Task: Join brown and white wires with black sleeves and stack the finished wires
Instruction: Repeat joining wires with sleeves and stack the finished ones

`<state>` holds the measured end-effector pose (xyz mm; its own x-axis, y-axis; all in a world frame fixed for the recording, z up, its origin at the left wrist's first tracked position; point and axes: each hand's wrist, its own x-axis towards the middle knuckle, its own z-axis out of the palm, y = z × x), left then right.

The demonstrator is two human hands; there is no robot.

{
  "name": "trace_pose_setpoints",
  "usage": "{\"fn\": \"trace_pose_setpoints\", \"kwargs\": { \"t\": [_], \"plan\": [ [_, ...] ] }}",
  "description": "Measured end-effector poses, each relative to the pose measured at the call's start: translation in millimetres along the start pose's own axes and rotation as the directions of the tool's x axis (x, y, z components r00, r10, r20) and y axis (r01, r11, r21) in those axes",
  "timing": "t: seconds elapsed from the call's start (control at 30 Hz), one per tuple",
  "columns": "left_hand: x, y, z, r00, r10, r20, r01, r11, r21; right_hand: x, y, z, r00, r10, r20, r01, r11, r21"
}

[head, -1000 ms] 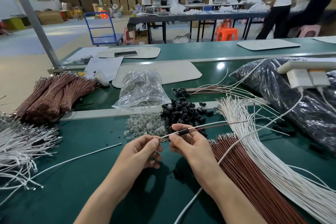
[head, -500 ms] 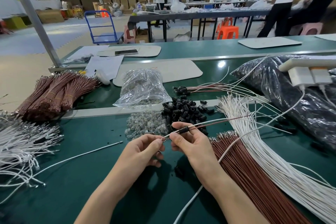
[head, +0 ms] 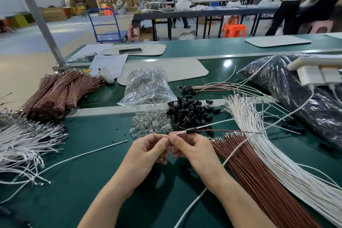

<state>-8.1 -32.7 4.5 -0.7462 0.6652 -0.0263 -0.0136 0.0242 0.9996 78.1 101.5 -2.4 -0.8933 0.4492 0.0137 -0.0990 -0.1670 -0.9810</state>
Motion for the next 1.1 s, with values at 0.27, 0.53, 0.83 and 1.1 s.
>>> {"fn": "trace_pose_setpoints", "kwargs": {
  "t": [0.27, 0.53, 0.83, 1.1],
  "plan": [
    [2.7, -3.5, -0.6, 0.999, 0.007, -0.051, -0.004, 0.999, 0.041, 0.7, -0.2, 0.1, 0.998, 0.012, -0.062, -0.014, 1.000, -0.020],
    [1.5, -3.0, -1.6, 0.998, -0.056, -0.008, 0.055, 0.995, -0.088, 0.4, -3.6, -0.5, 0.998, 0.038, -0.051, -0.038, 0.999, 0.001],
    [0.9, -1.7, -1.0, 1.000, -0.006, -0.027, 0.005, 1.000, -0.020, -1.9, -6.1, 2.3, 1.000, 0.012, -0.018, -0.013, 0.998, -0.061],
    [3.2, -3.0, -23.8, 0.918, 0.263, -0.296, -0.100, 0.877, 0.471, -0.8, -7.9, 0.8, 0.995, 0.065, -0.071, -0.061, 0.996, 0.065]
  ]
}}
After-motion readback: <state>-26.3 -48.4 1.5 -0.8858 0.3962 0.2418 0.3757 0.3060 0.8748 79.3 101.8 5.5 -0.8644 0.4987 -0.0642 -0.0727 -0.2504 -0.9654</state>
